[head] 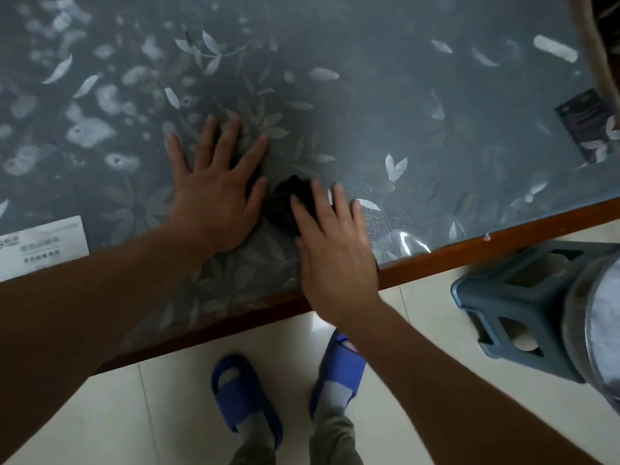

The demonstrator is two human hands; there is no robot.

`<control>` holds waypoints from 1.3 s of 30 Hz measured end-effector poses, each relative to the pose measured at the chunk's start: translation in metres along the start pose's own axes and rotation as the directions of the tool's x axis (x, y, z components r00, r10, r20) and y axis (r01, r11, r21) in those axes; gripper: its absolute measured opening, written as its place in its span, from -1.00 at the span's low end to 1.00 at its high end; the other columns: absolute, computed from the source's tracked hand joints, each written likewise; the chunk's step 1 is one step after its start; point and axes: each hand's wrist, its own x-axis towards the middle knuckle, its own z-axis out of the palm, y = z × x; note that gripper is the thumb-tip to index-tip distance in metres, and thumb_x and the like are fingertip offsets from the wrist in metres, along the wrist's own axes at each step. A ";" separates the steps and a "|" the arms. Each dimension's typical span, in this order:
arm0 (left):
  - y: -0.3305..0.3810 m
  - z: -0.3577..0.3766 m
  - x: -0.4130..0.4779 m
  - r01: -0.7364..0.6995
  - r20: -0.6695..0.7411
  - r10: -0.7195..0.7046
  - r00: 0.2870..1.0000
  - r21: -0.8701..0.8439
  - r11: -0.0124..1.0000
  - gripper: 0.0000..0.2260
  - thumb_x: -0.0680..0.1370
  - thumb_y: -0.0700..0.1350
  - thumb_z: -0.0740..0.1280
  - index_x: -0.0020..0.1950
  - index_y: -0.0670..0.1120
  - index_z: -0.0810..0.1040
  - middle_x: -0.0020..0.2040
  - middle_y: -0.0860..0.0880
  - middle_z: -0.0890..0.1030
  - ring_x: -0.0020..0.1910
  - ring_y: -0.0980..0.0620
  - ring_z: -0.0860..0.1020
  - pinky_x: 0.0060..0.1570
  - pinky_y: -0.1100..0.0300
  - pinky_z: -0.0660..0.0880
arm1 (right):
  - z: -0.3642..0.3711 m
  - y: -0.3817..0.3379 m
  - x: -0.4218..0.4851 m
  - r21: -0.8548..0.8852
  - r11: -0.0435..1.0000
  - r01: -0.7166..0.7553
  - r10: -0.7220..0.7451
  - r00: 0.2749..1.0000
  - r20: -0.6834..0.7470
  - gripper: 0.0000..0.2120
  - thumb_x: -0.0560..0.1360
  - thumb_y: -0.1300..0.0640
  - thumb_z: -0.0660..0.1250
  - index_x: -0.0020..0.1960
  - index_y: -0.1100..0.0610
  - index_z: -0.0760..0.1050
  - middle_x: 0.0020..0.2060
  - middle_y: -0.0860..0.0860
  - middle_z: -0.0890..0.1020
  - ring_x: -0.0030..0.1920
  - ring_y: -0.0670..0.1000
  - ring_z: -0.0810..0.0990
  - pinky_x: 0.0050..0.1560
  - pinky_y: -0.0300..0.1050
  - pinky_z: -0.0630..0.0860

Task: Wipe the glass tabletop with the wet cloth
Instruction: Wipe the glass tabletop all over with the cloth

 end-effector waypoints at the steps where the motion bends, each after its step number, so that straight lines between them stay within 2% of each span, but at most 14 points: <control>1: 0.000 0.000 0.000 0.003 0.006 -0.003 1.000 -0.005 1.000 -0.45 0.67 0.24 -0.06 0.66 0.15 0.12 0.68 -0.11 0.08 0.67 -0.18 -0.04 0.50 -0.48 -0.18 | -0.004 0.013 0.002 -0.028 1.000 0.007 -0.007 1.000 0.004 -0.44 0.60 0.08 0.18 0.58 0.00 0.17 0.60 0.08 0.16 0.59 0.24 0.06 0.58 0.24 0.00; 3: 0.001 -0.001 -0.001 0.004 0.008 -0.004 1.000 -0.025 1.000 -0.45 0.67 0.23 -0.07 0.66 0.15 0.12 0.69 -0.10 0.08 0.67 -0.17 -0.05 0.50 -0.45 -0.21 | -0.014 0.049 0.014 -0.054 0.988 -0.146 0.144 0.989 -0.042 -0.45 0.62 0.07 0.15 0.59 0.02 0.14 0.60 0.11 0.16 0.59 0.25 0.06 0.58 0.24 0.00; 6: 0.001 -0.003 0.000 0.004 -0.003 -0.004 1.000 -0.050 0.999 -0.46 0.68 0.21 -0.09 0.66 0.13 0.13 0.69 -0.08 0.08 0.67 -0.15 -0.06 0.51 -0.42 -0.23 | -0.026 0.064 0.040 0.070 0.888 -0.455 0.460 0.883 -0.095 -0.47 0.66 0.01 0.02 0.62 0.04 0.08 0.62 0.12 0.08 0.61 0.23 0.00 0.59 0.23 -0.05; 7: 0.001 -0.004 0.000 0.006 -0.002 -0.006 1.000 -0.061 0.998 -0.46 0.68 0.20 -0.09 0.66 0.12 0.12 0.69 -0.08 0.08 0.67 -0.14 -0.06 0.51 -0.42 -0.24 | -0.022 0.047 0.040 0.060 0.898 -0.436 0.440 0.892 -0.108 -0.46 0.66 0.02 0.04 0.62 0.04 0.09 0.62 0.12 0.09 0.61 0.23 0.00 0.59 0.23 -0.05; 10: 0.001 -0.007 -0.001 0.031 -0.014 -0.032 0.999 -0.106 0.994 -0.43 0.68 0.14 -0.10 0.68 -0.01 0.07 0.69 -0.06 0.10 0.68 -0.10 -0.06 0.54 -0.39 -0.23 | -0.001 -0.009 0.005 -0.007 0.997 -0.075 0.075 0.997 -0.035 -0.44 0.60 0.05 0.13 0.59 0.01 0.14 0.60 0.08 0.13 0.60 0.22 0.04 0.58 0.22 -0.03; 14: 0.001 -0.009 -0.002 0.031 -0.052 -0.039 0.998 -0.159 0.987 -0.42 0.65 0.05 -0.06 0.65 -0.14 0.16 0.67 -0.08 0.17 0.67 -0.09 0.03 0.55 -0.39 -0.16 | -0.011 0.011 0.027 0.001 0.987 0.158 -0.157 0.985 0.077 -0.45 0.59 0.07 0.13 0.57 -0.01 0.18 0.59 0.07 0.18 0.60 0.23 0.06 0.58 0.22 -0.03; 19: 0.002 -0.005 -0.004 0.073 -0.084 -0.091 0.992 -0.199 0.977 -0.41 0.63 0.05 -0.01 0.61 -0.20 0.21 0.66 -0.23 0.12 0.66 -0.16 0.04 0.58 -0.35 -0.10 | -0.021 0.024 0.142 0.038 0.999 -0.039 0.039 0.999 0.003 -0.48 0.66 0.07 0.09 0.60 0.01 0.15 0.62 0.07 0.11 0.61 0.23 -0.01 0.58 0.20 -0.10; 20: 0.002 -0.005 -0.005 0.085 -0.081 -0.102 0.991 -0.195 0.977 -0.40 0.63 0.06 -0.01 0.62 -0.22 0.20 0.66 -0.26 0.10 0.66 -0.18 0.03 0.58 -0.34 -0.09 | -0.020 0.021 0.140 0.041 0.999 -0.025 0.025 1.000 0.005 -0.49 0.66 0.07 0.08 0.60 0.01 0.14 0.62 0.06 0.11 0.61 0.22 -0.02 0.59 0.19 -0.11; 24: 0.003 -0.008 -0.006 0.088 -0.043 -0.094 0.995 -0.136 0.987 -0.36 0.63 0.08 -0.06 0.63 -0.25 0.17 0.66 -0.26 0.10 0.67 -0.19 0.02 0.58 -0.35 -0.05 | -0.023 0.031 0.081 0.021 0.961 0.277 -0.278 0.957 0.081 -0.50 0.65 0.06 0.07 0.58 0.06 0.22 0.61 0.06 0.15 0.61 0.19 0.03 0.59 0.19 -0.06; 26: 0.004 -0.008 -0.005 0.086 -0.021 -0.088 0.996 -0.107 0.991 -0.36 0.63 0.09 -0.07 0.65 -0.21 0.11 0.68 -0.22 0.05 0.67 -0.17 -0.03 0.58 -0.34 -0.08 | -0.027 0.043 0.103 0.026 0.954 0.299 -0.300 0.948 0.105 -0.51 0.65 0.05 0.08 0.58 0.06 0.23 0.60 0.07 0.17 0.61 0.20 0.04 0.59 0.19 -0.06; 31: 0.003 -0.006 -0.003 0.084 -0.026 -0.087 0.996 -0.103 0.991 -0.37 0.65 0.10 -0.01 0.66 -0.17 0.11 0.69 -0.19 0.03 0.68 -0.13 -0.08 0.58 -0.33 -0.12 | -0.031 0.031 0.246 0.016 1.000 0.015 -0.015 1.000 0.007 -0.49 0.67 0.06 0.07 0.61 0.00 0.13 0.62 0.06 0.10 0.61 0.22 -0.01 0.58 0.19 -0.11; 33: 0.002 -0.008 -0.002 0.084 -0.006 -0.086 0.996 -0.109 0.990 -0.38 0.65 0.11 0.00 0.66 -0.16 0.14 0.69 -0.18 0.03 0.68 -0.12 -0.09 0.57 -0.34 -0.13 | -0.027 0.030 0.242 0.031 0.997 0.077 -0.078 0.997 0.026 -0.49 0.66 0.05 0.05 0.60 0.00 0.14 0.62 0.04 0.11 0.61 0.21 -0.01 0.58 0.18 -0.11; 37: 0.002 -0.013 -0.002 0.091 0.023 -0.089 0.996 -0.095 0.991 -0.38 0.64 0.11 0.03 0.65 -0.15 0.18 0.69 -0.18 0.02 0.68 -0.13 -0.09 0.56 -0.36 -0.10 | -0.031 0.053 0.162 0.020 0.933 0.360 -0.360 0.925 0.118 -0.50 0.64 0.03 0.04 0.57 0.06 0.24 0.59 0.08 0.20 0.60 0.22 0.09 0.58 0.21 0.00; 39: 0.003 -0.013 -0.002 0.088 0.017 -0.087 0.996 -0.095 0.992 -0.39 0.64 0.10 0.04 0.65 -0.15 0.18 0.69 -0.18 0.03 0.68 -0.13 -0.08 0.56 -0.36 -0.08 | -0.037 0.063 0.187 0.016 0.923 0.385 -0.383 0.912 0.146 -0.50 0.64 0.04 0.07 0.56 0.07 0.26 0.58 0.10 0.23 0.59 0.25 0.11 0.57 0.24 0.02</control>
